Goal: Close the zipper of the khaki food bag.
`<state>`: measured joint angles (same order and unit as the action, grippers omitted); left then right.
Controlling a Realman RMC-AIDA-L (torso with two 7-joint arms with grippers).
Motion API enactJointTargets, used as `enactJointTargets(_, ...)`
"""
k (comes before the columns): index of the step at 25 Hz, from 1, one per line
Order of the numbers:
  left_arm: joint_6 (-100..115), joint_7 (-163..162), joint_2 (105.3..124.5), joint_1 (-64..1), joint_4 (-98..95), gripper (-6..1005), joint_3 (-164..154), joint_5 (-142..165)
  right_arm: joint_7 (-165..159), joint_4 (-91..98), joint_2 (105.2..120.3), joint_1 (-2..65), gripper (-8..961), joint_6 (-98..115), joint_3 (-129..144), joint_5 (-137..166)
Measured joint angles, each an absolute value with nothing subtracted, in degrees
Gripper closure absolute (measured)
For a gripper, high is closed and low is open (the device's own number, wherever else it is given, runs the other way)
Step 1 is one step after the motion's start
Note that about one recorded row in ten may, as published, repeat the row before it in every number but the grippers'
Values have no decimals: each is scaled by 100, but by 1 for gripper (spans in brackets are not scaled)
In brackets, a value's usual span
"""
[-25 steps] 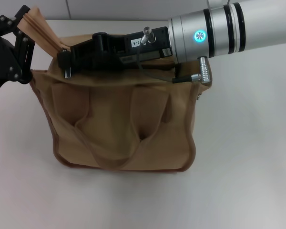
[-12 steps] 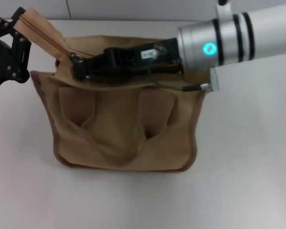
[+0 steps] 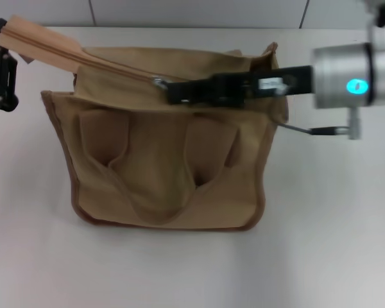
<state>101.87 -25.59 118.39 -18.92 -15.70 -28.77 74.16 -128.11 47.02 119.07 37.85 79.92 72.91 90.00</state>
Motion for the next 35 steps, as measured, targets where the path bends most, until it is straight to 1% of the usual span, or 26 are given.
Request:
enactJointTargets(8, 9937, -2557, 11847, -1838, -1568, 983, -2845, 7418, -12233, 4752, 11900, 3242, 902, 9088, 5792, 9537)
enactJointTargets(11, 9877, -2557, 11847, -1837, -1567, 983, -2843, 7418, -12125, 4750, 11900, 3189, 895, 9226, 5649, 9562)
enactJointTargets(20, 9789, -2557, 11848, -1837, -1564, 938, -2839, 7422, -11899, 4733, 11840, 3028, 877, 9413, 5251, 9697)
enactJointTargets(28, 9788, -2477, 11874, -1837, -1558, 898, -2880, 7423, -10295, 4147, 11833, 3004, 860, 10363, 4105, 9659)
enactJointTargets(30, 9792, -2480, 11873, -1839, -1508, 888, -2876, 7422, -9633, 3932, 11807, 2947, 856, 10763, 3882, 9657)
enactJointTargets(32, 9789, -2539, 11859, -1850, -1460, 878, -2866, 7425, -8797, 3756, 11779, 2844, 819, 11217, 3839, 9661)
enactJointTargets(33, 9779, -2610, 11849, -1861, -1458, 873, -2869, 7433, -7890, 3602, 11772, 2716, 801, 11687, 3903, 9752)
enactJointTargets(35, 9746, -2867, 11831, -1868, -1517, 863, -2881, 7474, -7599, 3575, 11780, 2666, 764, 11776, 3940, 9848)
